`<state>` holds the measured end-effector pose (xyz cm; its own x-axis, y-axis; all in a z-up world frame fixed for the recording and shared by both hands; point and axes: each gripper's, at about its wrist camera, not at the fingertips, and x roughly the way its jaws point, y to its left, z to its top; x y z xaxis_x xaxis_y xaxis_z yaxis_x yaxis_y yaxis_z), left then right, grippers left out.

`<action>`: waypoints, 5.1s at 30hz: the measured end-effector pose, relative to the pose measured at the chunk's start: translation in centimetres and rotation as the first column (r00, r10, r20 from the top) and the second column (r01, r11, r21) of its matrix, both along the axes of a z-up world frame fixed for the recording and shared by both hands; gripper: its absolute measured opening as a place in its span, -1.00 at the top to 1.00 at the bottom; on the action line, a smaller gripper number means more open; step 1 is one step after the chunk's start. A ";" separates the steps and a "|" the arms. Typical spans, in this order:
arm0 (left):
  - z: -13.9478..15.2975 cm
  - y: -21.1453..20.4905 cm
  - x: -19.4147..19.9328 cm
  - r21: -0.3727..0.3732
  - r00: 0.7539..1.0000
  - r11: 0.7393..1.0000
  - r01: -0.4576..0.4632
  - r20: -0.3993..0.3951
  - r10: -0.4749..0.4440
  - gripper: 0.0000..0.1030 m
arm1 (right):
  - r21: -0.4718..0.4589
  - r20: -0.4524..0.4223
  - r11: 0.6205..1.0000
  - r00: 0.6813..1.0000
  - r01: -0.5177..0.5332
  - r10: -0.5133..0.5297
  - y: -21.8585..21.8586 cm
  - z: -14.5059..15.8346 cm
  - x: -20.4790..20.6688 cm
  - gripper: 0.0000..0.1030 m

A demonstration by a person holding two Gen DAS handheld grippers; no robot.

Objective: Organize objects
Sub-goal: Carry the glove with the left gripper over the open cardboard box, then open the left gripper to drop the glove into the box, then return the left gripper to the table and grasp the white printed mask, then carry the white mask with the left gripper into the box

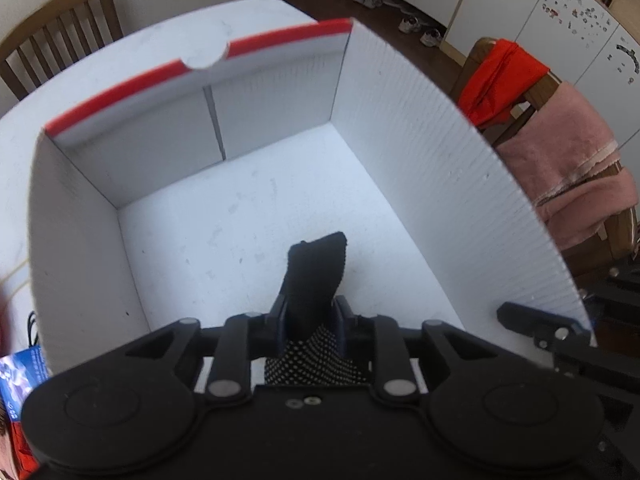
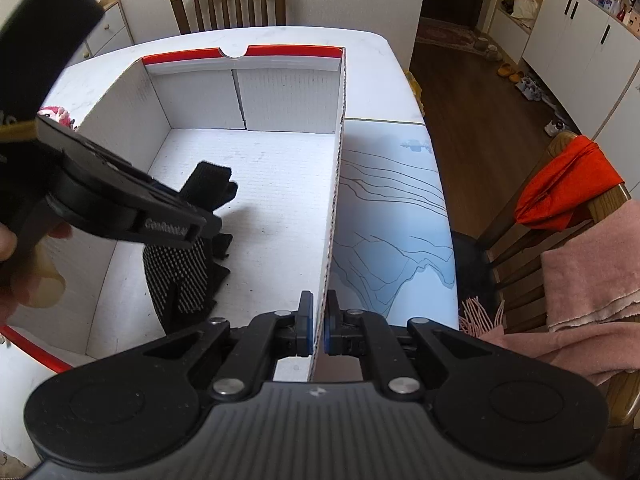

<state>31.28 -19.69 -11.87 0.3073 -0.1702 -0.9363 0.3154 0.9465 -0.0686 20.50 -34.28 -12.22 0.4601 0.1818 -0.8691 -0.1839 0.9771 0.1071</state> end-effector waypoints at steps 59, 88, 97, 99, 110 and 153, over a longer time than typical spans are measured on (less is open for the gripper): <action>9.8 18.4 -14.4 -0.136 0.895 0.920 -0.369 0.213 0.391 -0.89 | -0.035 0.009 0.992 0.993 -0.119 0.120 -0.5 -0.1 1.0 0.92; 2.1 27.6 -17.7 0.075 0.886 0.889 -0.452 0.150 0.438 -0.87 | -0.090 -0.018 0.988 0.992 -0.124 0.123 0.4 -0.2 1.4 0.92; 1.0 28.2 -16.9 0.078 0.886 0.886 -0.456 0.135 0.444 -0.39 | -0.093 -0.023 0.988 0.993 -0.121 0.119 0.4 -0.2 1.5 0.91; 1.3 28.2 -17.0 0.064 0.886 0.888 -0.456 0.132 0.445 -0.29 | -0.093 -0.023 0.988 0.993 -0.119 0.118 0.4 -0.1 1.4 0.91; 2.6 28.5 -17.4 -0.001 0.884 0.892 -0.452 0.130 0.448 0.63 | -0.095 -0.025 0.988 0.992 -0.123 0.121 0.5 -0.2 1.5 0.91; 15.4 10.0 -12.3 -0.109 0.915 0.993 -0.041 0.396 0.081 0.99 | -0.073 -0.023 0.991 0.994 -0.110 0.108 1.0 -0.4 1.2 0.91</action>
<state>18.97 -9.64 3.54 0.6642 -0.2221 -0.7138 0.2772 0.9600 -0.0408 21.72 -33.28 -12.64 0.4246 0.1649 -0.8902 -0.2883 0.9567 0.0398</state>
